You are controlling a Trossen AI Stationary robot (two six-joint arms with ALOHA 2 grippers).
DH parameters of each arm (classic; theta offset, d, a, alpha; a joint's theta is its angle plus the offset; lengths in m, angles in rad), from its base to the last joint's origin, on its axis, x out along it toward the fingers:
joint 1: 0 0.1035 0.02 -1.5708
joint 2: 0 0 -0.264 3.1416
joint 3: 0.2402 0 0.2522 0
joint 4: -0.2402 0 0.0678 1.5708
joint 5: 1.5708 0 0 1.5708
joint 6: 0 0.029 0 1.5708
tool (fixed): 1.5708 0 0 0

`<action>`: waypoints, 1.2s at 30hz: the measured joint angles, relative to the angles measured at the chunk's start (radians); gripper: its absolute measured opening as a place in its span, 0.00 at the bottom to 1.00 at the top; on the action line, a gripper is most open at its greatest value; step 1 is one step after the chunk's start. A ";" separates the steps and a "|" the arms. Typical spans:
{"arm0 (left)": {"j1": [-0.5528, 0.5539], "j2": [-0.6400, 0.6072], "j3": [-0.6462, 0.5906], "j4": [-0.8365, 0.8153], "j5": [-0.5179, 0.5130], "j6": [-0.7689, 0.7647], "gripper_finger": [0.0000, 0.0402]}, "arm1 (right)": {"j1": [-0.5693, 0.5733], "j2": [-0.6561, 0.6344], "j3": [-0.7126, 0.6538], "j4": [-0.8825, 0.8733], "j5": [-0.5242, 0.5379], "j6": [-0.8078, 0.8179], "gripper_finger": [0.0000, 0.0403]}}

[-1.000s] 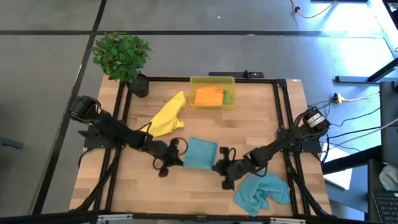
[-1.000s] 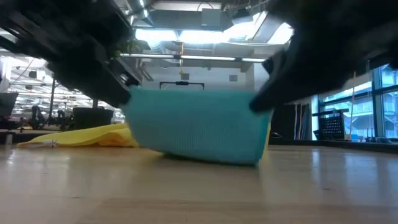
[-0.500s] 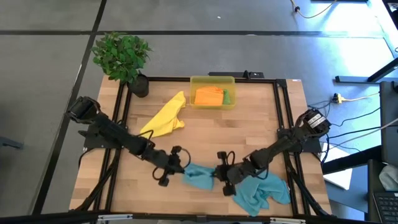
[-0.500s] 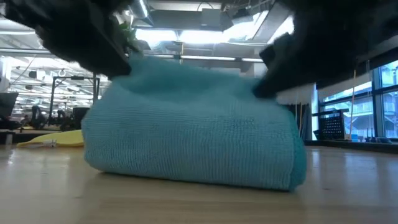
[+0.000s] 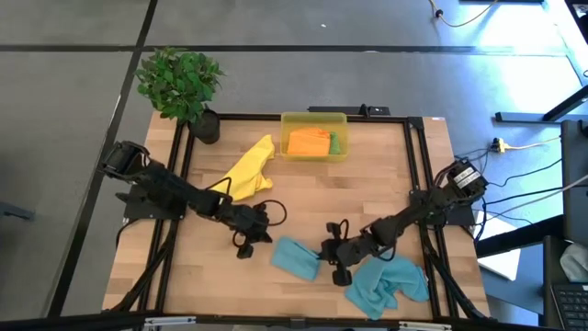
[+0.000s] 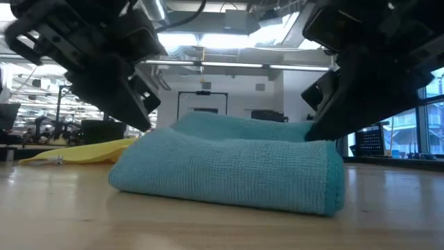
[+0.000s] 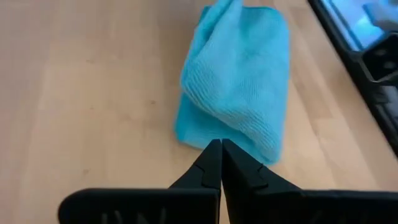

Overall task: Fold microfiber towels
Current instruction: Fold the top blue microfiber cloth

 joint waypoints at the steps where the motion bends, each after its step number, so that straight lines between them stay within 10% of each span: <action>1: -0.008 0.000 0.000 0.003 0.005 -0.002 0.00 | -0.001 0.000 0.000 0.004 -0.006 0.002 0.01; 18: -0.087 0.000 0.001 0.091 -0.005 0.028 0.00 | -0.040 0.000 0.000 0.020 0.005 0.041 0.09; 36: -0.087 0.000 0.002 0.216 -0.076 0.139 0.22 | -0.035 -0.070 0.064 -0.084 0.009 -0.029 0.41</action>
